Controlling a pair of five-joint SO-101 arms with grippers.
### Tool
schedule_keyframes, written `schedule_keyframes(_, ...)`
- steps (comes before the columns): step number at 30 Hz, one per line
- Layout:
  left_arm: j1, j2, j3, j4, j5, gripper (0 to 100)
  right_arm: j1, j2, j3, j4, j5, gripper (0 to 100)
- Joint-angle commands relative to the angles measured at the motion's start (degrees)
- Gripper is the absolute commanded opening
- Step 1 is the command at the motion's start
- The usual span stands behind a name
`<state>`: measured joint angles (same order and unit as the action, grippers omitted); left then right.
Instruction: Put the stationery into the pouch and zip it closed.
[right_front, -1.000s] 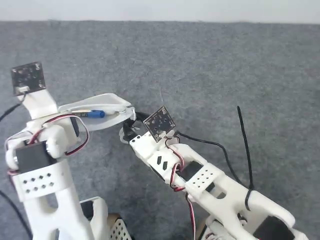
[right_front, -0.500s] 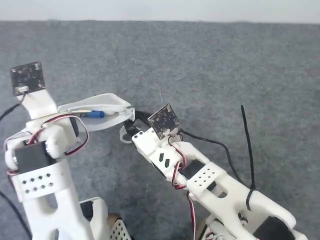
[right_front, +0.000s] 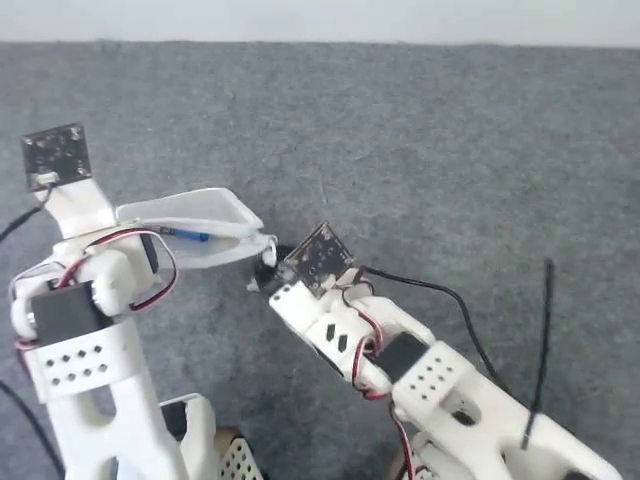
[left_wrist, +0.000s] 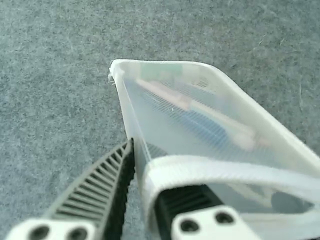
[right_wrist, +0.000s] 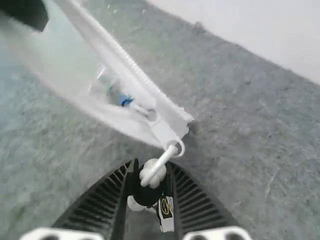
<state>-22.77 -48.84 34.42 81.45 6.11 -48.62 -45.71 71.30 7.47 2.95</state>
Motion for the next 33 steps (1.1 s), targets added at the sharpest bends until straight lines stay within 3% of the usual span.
schedule_keyframes(1,0.5,0.2,-0.8,-1.4,-0.7,1,-3.3,-9.9,-2.5,13.2,5.5,0.6)
schedule_keyframes(6,2.0,0.2,-0.9,-1.4,-1.8,2,-4.5,-15.9,-2.6,21.8,6.1,0.6)
schedule_keyframes(18,11.5,0.1,-0.6,-1.0,-1.6,21,-6.9,-18.0,-2.4,30.0,8.2,0.6)
schedule_keyframes(29,21.5,0.1,-3.9,3.3,-1.8,23,-11.8,-18.1,-2.4,35.6,10.2,0.6)
schedule_keyframes(33,22.2,0.1,-4.1,3.5,-2.5,23,-13.0,-18.1,-2.4,37.7,12.4,0.6)
